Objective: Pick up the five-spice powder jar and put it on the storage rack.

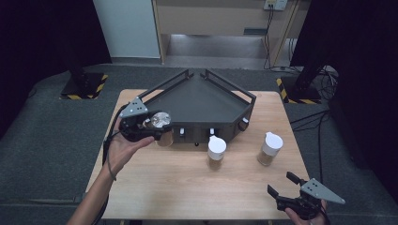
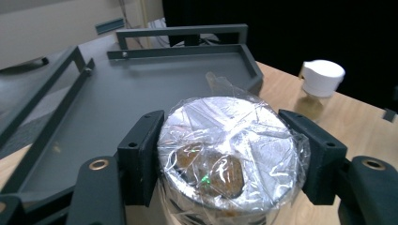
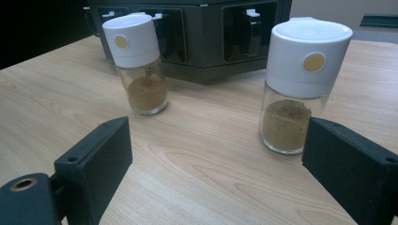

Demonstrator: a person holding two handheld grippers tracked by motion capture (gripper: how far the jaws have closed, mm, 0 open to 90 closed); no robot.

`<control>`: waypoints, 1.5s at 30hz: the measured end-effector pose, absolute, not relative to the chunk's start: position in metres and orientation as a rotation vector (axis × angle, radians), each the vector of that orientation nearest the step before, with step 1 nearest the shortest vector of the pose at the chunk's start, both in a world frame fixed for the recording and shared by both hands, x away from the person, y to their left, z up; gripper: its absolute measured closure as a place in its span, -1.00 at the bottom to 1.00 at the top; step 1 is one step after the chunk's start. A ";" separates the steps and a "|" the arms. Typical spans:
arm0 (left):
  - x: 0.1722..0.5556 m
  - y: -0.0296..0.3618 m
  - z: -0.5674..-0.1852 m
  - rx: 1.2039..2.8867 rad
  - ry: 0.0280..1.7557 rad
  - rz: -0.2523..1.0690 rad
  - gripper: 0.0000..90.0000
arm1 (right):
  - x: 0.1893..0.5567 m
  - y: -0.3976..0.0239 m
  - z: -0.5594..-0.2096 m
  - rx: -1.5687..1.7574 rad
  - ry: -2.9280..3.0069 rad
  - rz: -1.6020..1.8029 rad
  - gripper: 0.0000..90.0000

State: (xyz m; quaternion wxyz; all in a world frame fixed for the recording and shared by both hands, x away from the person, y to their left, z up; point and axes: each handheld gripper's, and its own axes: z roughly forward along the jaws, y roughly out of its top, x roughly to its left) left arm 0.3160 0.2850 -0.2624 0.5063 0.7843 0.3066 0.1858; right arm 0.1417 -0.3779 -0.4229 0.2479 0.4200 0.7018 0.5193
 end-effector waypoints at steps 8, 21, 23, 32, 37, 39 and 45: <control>0.343 0.266 -0.241 1.875 0.813 0.515 -0.25 | 0.142 -0.377 -0.423 1.146 1.918 1.410 -0.80; 0.387 0.243 -0.247 1.822 0.968 0.638 -0.25 | 0.142 -0.379 -0.423 1.152 1.915 1.417 -0.80; 0.394 0.242 -0.252 1.813 0.977 0.641 -0.25 | 0.142 -0.379 -0.423 1.153 1.914 1.419 -0.80; 0.414 0.234 -0.273 1.762 1.062 0.642 -0.25 | 0.143 -0.379 -0.423 1.155 1.915 1.423 -0.80; 0.418 0.230 -0.282 1.760 1.066 0.663 -0.25 | 0.142 -0.380 -0.424 1.160 1.911 1.427 -0.80; 0.418 0.229 -0.285 1.757 1.068 0.670 -0.25 | 0.142 -0.380 -0.424 1.159 1.911 1.429 -0.80; 0.420 0.230 -0.289 1.768 1.083 0.678 -0.25 | 0.142 -0.380 -0.424 1.159 1.912 1.430 -0.80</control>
